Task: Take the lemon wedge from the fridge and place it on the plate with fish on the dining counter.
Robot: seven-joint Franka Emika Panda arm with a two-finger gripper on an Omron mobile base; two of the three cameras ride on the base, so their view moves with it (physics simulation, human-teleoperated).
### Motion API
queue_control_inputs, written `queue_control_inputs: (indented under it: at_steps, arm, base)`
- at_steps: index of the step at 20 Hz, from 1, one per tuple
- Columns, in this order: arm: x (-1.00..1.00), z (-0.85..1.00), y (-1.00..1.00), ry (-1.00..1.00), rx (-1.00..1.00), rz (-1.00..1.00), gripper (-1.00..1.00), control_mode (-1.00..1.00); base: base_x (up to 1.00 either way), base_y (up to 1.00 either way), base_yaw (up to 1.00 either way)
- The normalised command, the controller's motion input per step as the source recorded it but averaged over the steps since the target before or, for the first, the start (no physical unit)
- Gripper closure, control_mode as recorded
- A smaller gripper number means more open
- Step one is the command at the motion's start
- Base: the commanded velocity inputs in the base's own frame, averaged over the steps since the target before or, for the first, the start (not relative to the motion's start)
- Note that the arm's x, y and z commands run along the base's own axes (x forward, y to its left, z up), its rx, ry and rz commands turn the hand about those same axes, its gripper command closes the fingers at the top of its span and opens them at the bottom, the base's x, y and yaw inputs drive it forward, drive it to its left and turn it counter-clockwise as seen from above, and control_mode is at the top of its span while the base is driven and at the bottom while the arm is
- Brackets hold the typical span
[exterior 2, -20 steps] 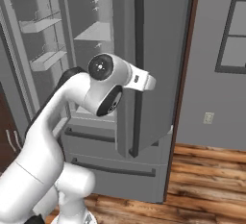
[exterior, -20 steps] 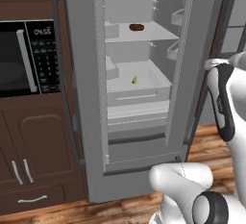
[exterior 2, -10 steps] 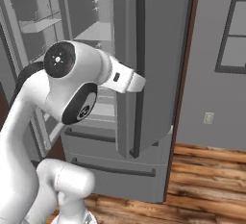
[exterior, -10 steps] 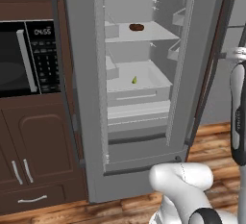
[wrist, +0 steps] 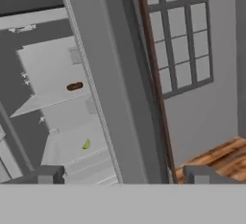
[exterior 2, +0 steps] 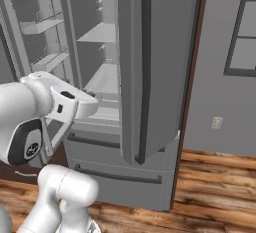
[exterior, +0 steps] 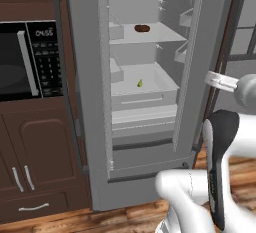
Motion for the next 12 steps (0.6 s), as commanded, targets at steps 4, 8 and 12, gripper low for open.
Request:
queue_control_inputs:
  at_steps: [4,8,12]
  arm:
    - [0.43,0.31,0.99,-0.01,0.00,-0.06,-1.00,-1.00]
    - [0.58,0.18,0.36,0.13,0.03,-0.01,-1.00,-1.00]
    - [0.72,0.02,0.04,0.53,0.12,0.02,-1.00,-1.00]
  base:
    - [0.00,0.00,0.00]
    - [0.00,0.00,0.00]
    - [0.00,0.00,0.00]
